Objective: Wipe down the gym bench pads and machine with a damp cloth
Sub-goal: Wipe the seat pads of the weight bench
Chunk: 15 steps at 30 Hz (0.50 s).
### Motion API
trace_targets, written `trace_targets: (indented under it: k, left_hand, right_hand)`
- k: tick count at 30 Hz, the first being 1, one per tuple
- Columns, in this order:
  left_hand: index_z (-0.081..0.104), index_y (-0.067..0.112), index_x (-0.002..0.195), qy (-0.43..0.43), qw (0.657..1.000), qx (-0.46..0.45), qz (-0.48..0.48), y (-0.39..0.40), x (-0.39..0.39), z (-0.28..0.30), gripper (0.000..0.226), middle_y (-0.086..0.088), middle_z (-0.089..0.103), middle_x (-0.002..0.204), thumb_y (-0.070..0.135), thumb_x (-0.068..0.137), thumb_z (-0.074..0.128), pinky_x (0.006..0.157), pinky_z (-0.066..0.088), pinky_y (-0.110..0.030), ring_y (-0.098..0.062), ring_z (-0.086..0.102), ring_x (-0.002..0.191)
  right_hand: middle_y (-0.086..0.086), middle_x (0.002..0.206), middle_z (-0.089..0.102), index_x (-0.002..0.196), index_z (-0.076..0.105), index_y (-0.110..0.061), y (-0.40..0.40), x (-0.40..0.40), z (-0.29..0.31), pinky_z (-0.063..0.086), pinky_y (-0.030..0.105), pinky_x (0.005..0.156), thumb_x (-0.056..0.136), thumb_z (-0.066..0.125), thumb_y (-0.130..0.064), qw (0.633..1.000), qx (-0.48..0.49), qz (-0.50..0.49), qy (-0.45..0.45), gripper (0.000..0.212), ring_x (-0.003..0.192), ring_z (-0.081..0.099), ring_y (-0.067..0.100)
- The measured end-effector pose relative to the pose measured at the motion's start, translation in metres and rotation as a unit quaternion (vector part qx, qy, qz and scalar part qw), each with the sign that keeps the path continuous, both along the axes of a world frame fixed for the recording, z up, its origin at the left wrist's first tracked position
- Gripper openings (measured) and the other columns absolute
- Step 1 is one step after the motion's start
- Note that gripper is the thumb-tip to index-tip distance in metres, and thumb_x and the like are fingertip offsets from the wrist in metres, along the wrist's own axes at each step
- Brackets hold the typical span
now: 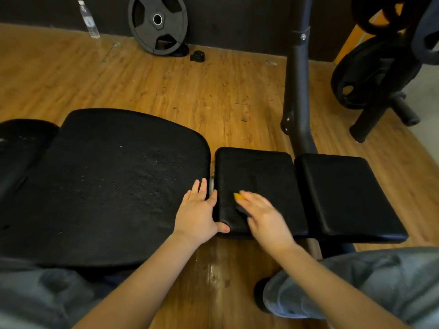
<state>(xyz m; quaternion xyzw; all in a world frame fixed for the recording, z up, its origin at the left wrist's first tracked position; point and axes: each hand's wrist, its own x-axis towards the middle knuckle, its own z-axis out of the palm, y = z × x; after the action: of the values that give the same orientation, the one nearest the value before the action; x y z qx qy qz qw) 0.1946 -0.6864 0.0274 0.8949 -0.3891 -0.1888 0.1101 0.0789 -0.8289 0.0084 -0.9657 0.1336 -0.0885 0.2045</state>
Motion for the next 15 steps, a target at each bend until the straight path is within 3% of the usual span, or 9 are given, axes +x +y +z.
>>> trace_targets:
  k: [4, 8, 11, 13, 15]
  left_hand:
    - [0.012, 0.020, 0.152, -0.003, 1.000, -0.005, -0.001, 0.001, 0.001, -0.004, 0.098, -0.009, -0.012, 0.159, 0.062, 0.079, 0.061, 0.117, -0.003, -0.038, -0.023, -0.016, 0.145]
    - [0.013, 0.019, 0.152, -0.003, 1.000, -0.006, 0.001, 0.002, 0.000, -0.003, 0.098, -0.009, -0.012, 0.159, 0.062, 0.078, 0.062, 0.117, -0.003, -0.038, -0.022, -0.016, 0.145]
    - [0.013, 0.018, 0.152, -0.003, 1.000, 0.000, 0.003, 0.001, 0.000, -0.002, 0.099, -0.009, -0.012, 0.159, 0.061, 0.078, 0.062, 0.117, -0.002, -0.038, -0.023, -0.016, 0.145]
    - [0.013, 0.018, 0.152, -0.004, 1.000, 0.002, 0.003, 0.000, -0.001, -0.001, 0.098, -0.009, -0.012, 0.159, 0.060, 0.078, 0.063, 0.118, -0.002, -0.038, -0.023, -0.016, 0.145]
    - [0.013, 0.018, 0.152, -0.004, 1.000, 0.003, 0.003, 0.000, 0.000, -0.001, 0.098, -0.010, -0.013, 0.158, 0.061, 0.079, 0.062, 0.118, -0.002, -0.038, -0.023, -0.016, 0.145]
  right_hand:
    - [0.014, 0.136, 0.050, 0.128, 0.055, -0.003, -0.058, 0.016, 0.004, 0.017, 0.020, 0.109, 0.086, 0.053, 0.010, 0.986, 0.041, -0.159, -0.008, 0.045, 0.130, 0.043, 0.028]
    - [0.021, 0.127, 0.055, 0.118, 0.058, 0.007, -0.073, 0.090, 0.007, 0.032, 0.029, 0.102, 0.093, 0.045, 0.003, 0.970, 0.073, -0.231, -0.027, 0.029, 0.122, 0.048, 0.033]
    - [0.017, 0.135, 0.050, 0.125, 0.055, 0.002, -0.030, 0.120, 0.008, 0.025, 0.021, 0.105, 0.091, 0.045, 0.006, 0.991, 0.055, -0.122, -0.007, 0.037, 0.130, 0.042, 0.028]
    - [0.009, 0.145, 0.042, 0.135, 0.048, -0.007, -0.001, 0.106, 0.002, 0.013, 0.019, 0.111, 0.091, 0.044, 0.004, 1.000, 0.028, -0.010, 0.007, 0.045, 0.137, 0.033, 0.020]
    - [0.005, 0.144, 0.043, 0.135, 0.049, -0.011, -0.003, 0.072, -0.001, 0.009, 0.019, 0.112, 0.090, 0.048, 0.005, 0.999, 0.001, 0.034, -0.002, 0.048, 0.137, 0.035, 0.018]
